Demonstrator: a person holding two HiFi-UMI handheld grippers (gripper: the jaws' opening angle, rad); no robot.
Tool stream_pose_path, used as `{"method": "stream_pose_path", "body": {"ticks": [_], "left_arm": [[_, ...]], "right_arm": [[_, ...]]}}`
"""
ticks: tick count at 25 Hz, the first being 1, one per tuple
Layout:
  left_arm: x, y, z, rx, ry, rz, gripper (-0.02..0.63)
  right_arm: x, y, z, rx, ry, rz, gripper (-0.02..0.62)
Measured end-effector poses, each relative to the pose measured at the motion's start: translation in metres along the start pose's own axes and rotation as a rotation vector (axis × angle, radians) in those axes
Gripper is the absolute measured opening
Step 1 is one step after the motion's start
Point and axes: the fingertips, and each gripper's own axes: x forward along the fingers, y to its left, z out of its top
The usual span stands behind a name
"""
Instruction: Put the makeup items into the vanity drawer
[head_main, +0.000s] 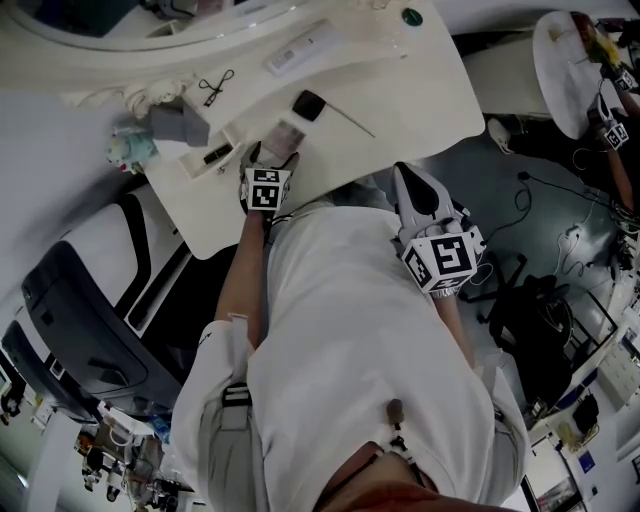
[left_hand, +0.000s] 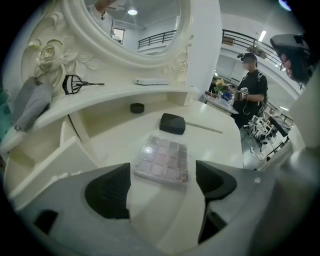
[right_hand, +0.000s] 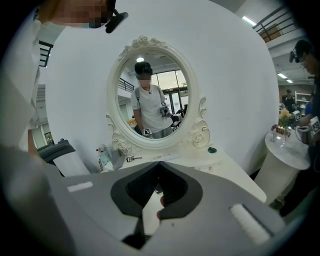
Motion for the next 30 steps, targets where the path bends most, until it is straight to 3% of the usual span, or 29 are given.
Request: {"method": "stream_pose_path", "body": {"ticks": [6, 10, 21, 30], "left_arm": [[0.003, -0.001, 0.007, 0.07, -0.001, 0.019, 0.408], [0.001, 0.0, 0.004, 0.106, 0.017, 0.039, 0.371], [-0.015, -0.015, 0.001, -0.011, 0.005, 0.004, 0.36], [-0.056, -0.025, 0.022, -0.128, -0.133, 0.021, 0.359]], "right_arm": [[0.0, 0.001, -0.001, -0.004, 0.001, 0.0, 0.008], [0.0, 0.002, 0.0, -0.008, -0.003, 0.006, 0.008], [0.001, 0.004, 0.004, -0.022, -0.008, 0.053, 0.008], [0.006, 0.015, 0.002, -0.027, 0.006, 0.132, 0.008]]}}
